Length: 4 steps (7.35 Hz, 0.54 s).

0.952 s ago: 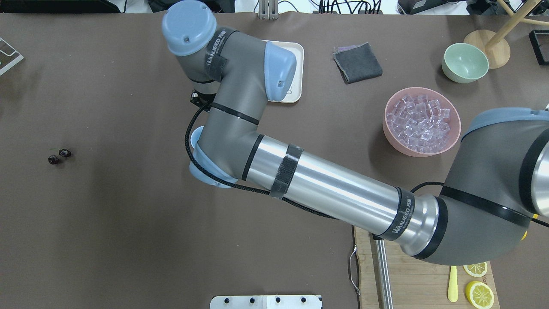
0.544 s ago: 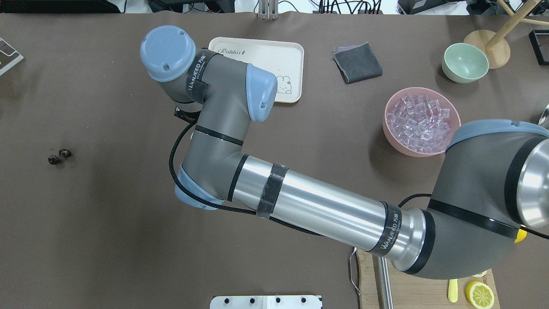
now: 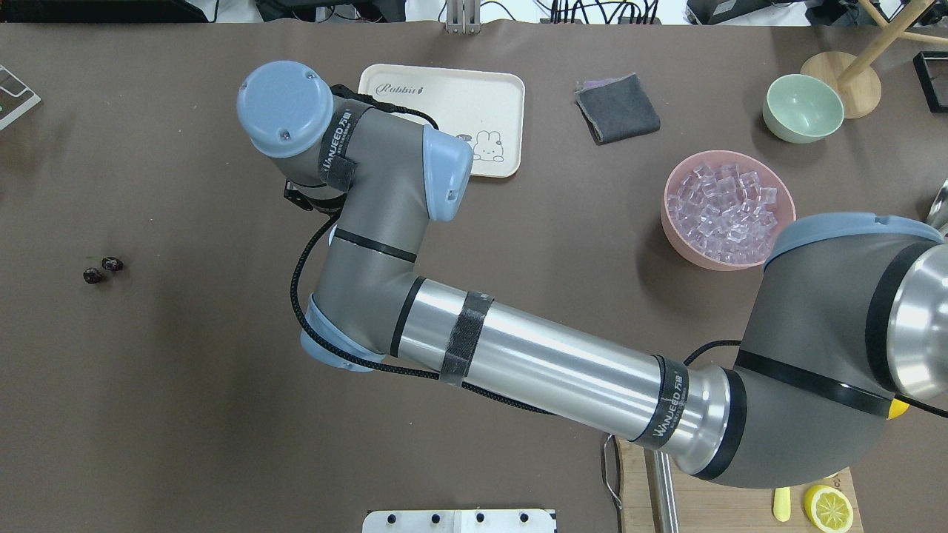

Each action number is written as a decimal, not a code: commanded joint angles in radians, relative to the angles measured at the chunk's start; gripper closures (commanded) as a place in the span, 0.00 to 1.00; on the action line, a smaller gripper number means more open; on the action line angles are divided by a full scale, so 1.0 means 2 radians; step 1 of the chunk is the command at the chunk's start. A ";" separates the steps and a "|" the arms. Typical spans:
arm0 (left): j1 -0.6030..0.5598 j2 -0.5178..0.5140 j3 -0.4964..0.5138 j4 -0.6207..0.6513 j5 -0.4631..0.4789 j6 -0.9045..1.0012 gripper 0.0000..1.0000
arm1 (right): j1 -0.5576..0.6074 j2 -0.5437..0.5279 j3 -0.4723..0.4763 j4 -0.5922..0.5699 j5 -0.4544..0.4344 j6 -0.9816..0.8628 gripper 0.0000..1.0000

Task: Put ice and cherries in cup
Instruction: 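Return the right gripper to the pink ice bowl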

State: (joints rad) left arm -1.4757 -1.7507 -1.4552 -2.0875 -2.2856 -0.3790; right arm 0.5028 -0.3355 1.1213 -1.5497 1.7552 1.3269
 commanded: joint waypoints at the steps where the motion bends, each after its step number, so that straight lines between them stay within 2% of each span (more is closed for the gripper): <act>1: 0.000 -0.002 0.000 0.001 0.000 -0.001 0.02 | 0.033 -0.090 0.122 -0.049 0.029 -0.047 0.00; 2: 0.000 -0.002 -0.003 0.001 0.000 -0.001 0.02 | 0.061 -0.192 0.220 -0.065 0.051 -0.089 0.01; 3: 0.000 -0.003 -0.005 0.001 0.000 -0.004 0.02 | 0.090 -0.294 0.293 -0.063 0.061 -0.142 0.01; 4: 0.000 -0.003 -0.008 0.000 -0.001 -0.011 0.02 | 0.138 -0.369 0.324 -0.062 0.092 -0.220 0.01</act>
State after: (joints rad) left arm -1.4757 -1.7556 -1.4646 -2.0865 -2.2859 -0.3885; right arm 0.6757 -0.8567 1.6388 -1.6693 1.8766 1.0571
